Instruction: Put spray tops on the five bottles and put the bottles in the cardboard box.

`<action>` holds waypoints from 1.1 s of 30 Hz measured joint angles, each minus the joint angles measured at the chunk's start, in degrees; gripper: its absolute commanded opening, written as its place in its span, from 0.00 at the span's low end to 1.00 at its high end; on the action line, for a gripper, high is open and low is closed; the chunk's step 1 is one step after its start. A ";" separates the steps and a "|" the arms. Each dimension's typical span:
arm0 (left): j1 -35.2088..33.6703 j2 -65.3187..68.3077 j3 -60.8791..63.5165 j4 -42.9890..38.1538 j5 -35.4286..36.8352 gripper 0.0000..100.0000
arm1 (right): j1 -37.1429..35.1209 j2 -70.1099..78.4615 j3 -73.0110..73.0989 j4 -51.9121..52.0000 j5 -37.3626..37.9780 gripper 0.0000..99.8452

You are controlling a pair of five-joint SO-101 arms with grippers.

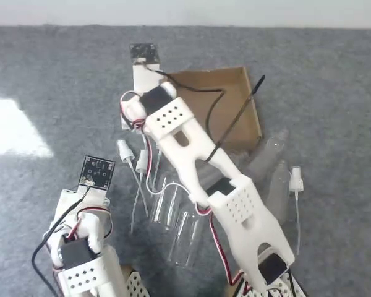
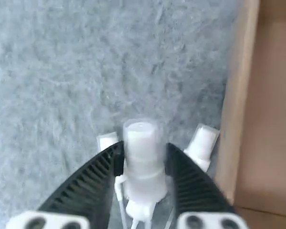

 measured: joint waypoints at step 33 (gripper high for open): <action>0.00 0.00 0.00 0.00 0.00 0.03 | 32.44 -40.09 24.18 20.22 35.96 0.28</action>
